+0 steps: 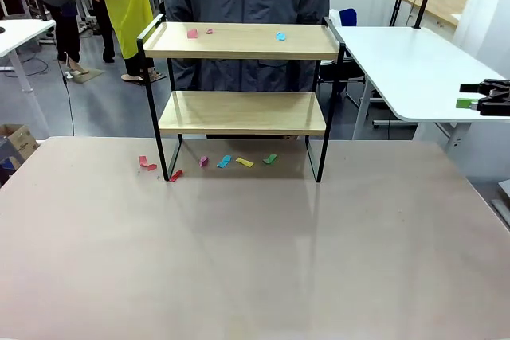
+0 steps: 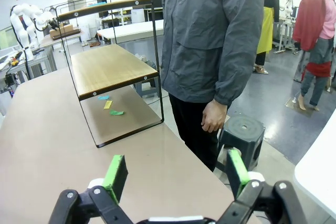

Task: Clean the shelf.
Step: Clean the specific section of the Shelf indicated by the human with the Duster.

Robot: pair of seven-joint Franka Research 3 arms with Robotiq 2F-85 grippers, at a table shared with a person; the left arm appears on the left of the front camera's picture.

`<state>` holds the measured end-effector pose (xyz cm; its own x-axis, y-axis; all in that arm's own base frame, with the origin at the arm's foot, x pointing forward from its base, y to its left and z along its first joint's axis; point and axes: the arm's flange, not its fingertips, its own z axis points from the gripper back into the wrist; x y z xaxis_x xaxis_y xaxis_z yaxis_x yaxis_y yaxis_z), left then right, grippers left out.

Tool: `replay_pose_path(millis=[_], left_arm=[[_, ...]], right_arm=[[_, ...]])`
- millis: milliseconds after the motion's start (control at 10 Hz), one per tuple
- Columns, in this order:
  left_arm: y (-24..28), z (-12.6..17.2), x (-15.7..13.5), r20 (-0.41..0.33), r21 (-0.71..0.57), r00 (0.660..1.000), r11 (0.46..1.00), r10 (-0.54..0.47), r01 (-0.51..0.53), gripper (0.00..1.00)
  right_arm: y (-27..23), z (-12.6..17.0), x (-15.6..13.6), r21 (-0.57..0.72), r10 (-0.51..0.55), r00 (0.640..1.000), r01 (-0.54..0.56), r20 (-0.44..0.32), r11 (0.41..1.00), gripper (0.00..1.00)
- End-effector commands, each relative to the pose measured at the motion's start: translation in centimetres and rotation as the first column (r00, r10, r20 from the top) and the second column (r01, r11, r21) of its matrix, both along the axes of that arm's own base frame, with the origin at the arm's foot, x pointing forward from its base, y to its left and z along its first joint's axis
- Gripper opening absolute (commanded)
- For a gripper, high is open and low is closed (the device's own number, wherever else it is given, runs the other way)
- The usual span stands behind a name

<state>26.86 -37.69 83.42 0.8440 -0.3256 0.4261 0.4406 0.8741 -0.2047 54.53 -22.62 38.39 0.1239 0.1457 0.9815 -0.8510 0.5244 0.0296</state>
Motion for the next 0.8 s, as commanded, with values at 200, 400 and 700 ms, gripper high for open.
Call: replay_pose_path(millis=[200,400,700], left_arm=[[-5.6,-2.0,3.0,0.084,0.024,0.979,0.982,0.184,-0.187,0.13],[-3.6,-2.6,1.9,0.025,0.022,0.992,0.992,0.123,-0.123,0.13],[-6.8,-4.8,2.7,0.035,-0.008,0.973,0.974,0.226,-0.226,0.13]], right_arm=[[0.3,0.3,0.0,0.000,0.004,1.000,-0.004,0.005,1.000,1.00],[0.3,0.3,0.0,0.000,0.004,1.000,-0.004,0.005,1.000,1.00],[0.3,0.3,0.0,0.000,0.004,1.000,-0.004,0.005,1.000,1.00]])
